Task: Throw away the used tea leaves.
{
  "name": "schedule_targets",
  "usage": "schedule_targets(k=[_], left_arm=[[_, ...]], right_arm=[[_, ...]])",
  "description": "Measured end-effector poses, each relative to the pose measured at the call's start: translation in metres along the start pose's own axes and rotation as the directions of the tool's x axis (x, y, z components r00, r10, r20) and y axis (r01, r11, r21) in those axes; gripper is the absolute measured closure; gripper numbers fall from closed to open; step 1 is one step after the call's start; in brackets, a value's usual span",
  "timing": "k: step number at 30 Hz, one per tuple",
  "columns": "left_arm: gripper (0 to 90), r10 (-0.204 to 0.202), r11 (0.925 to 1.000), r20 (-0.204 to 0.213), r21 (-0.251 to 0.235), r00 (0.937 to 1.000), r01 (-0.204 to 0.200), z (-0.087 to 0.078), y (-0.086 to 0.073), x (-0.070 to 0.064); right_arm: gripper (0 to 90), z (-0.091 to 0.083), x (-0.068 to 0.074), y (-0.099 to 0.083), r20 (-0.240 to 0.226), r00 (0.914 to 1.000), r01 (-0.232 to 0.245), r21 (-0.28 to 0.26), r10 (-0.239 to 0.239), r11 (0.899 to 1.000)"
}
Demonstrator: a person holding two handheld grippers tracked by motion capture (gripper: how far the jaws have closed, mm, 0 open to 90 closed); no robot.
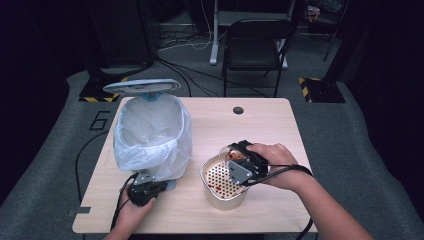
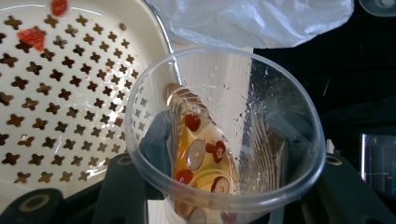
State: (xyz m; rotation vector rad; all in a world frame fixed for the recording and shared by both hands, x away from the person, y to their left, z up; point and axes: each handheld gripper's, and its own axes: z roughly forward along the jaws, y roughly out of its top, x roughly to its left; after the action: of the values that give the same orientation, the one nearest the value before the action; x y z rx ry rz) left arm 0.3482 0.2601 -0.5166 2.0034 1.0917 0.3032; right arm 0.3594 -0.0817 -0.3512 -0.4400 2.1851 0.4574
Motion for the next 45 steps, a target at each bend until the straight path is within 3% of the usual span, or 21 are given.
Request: schedule_targets(k=[4,9,12,13,16,18,20,22,23,26,27,28,30,32,33,35,39,42,45], left_arm=[[90.0,0.001,1.0,0.001,0.0,1.0,-0.001,0.0,0.0,0.0],[90.0,0.001,1.0,0.0,0.0,1.0,-0.001,0.0,0.0,0.0],[90.0,0.001,1.0,0.0,0.0,1.0,-0.001,0.0,0.0,0.0],[90.0,0.001,1.0,0.0,0.0,1.0,-0.001,0.0,0.0,0.0],[90.0,0.0,1.0,0.0,0.0,1.0,0.0,0.0,0.0,0.0],[90.0,0.0,1.0,0.0,0.0,1.0,0.0,0.0,0.0,0.0],[90.0,0.0,1.0,0.0,0.0,1.0,0.0,0.0,0.0,0.0],[90.0,0.0,1.0,0.0,0.001,1.0,0.0,0.0,0.0,0.0],[90.0,0.0,1.0,-0.001,0.0,1.0,0.0,0.0,0.0,0.0],[90.0,0.0,1.0,0.0,0.0,1.0,0.0,0.0,0.0,0.0],[90.0,0.0,1.0,0.0,0.0,1.0,0.0,0.0,0.0,0.0],[90.0,0.0,1.0,0.0,0.0,1.0,0.0,0.0,0.0,0.0],[90.0,-0.002,1.0,0.002,-0.006,1.0,0.002,0.0,0.0,0.0],[90.0,0.0,1.0,0.0,0.0,1.0,0.0,0.0,0.0,0.0],[90.0,0.0,1.0,0.0,0.0,1.0,0.0,0.0,0.0,0.0],[90.0,0.002,1.0,0.0,0.001,1.0,-0.002,0.0,0.0,0.0],[90.0,-0.02,0.9997,0.003,-0.017,0.9998,0.02,0.001,0.0,-0.002],[90.0,0.004,0.9999,0.007,-0.01,1.0,-0.004,0.0,0.0,0.0],[90.0,0.003,1.0,0.003,0.0,1.0,-0.003,0.0,0.0,0.0]], right_arm=[[50.1,0.002,0.004,0.005,0.01,0.9974,0.072,0.028,-0.072,0.997],[50.2,0.004,0.011,0.009,0.023,0.9839,0.175,0.073,-0.177,0.982],[50.1,0.005,0.015,0.011,0.026,0.9684,0.244,0.101,-0.248,0.964],[50.1,0.005,0.015,0.012,0.021,0.9596,0.277,0.11,-0.281,0.955],[50.1,0.006,0.019,0.013,0.031,0.9475,0.312,0.126,-0.318,0.942],[50.0,0.006,0.019,0.014,0.039,0.9272,0.363,0.146,-0.372,0.92],[50.1,0.006,0.02,0.015,0.054,0.9176,0.382,0.151,-0.394,0.912],[50.0,0.007,0.022,0.015,0.055,0.9042,0.41,0.166,-0.424,0.897],[50.0,0.007,0.024,0.015,0.069,0.908,0.397,0.171,-0.413,0.902],[50.1,0.007,0.027,0.017,0.078,0.8806,0.445,0.204,-0.467,0.872],[50.1,0.007,0.027,0.017,0.05,0.8662,0.477,0.212,-0.497,0.853],[50.1,0.007,0.026,0.018,0.077,0.8482,0.498,0.223,-0.524,0.838],[50.1,0.008,0.028,0.017,0.073,0.8385,0.513,0.229,-0.54,0.827],[50.1,0.008,0.03,0.018,0.093,0.8129,0.54,0.251,-0.575,0.804],[50.1,0.009,0.031,0.018,0.074,0.7989,0.564,0.253,-0.597,0.786],[50.1,0.009,0.034,0.017,0.09,0.7926,0.565,0.263,-0.603,0.782],[50.1,0.01,0.039,0.018,0.099,0.7703,0.584,0.288,-0.63,0.759],[50.2,0.011,0.044,0.017,0.123,0.7636,0.579,0.304,-0.634,0.757],[50.2,0.012,0.046,0.017,0.126,0.7427,0.598,0.317,-0.658,0.736]])
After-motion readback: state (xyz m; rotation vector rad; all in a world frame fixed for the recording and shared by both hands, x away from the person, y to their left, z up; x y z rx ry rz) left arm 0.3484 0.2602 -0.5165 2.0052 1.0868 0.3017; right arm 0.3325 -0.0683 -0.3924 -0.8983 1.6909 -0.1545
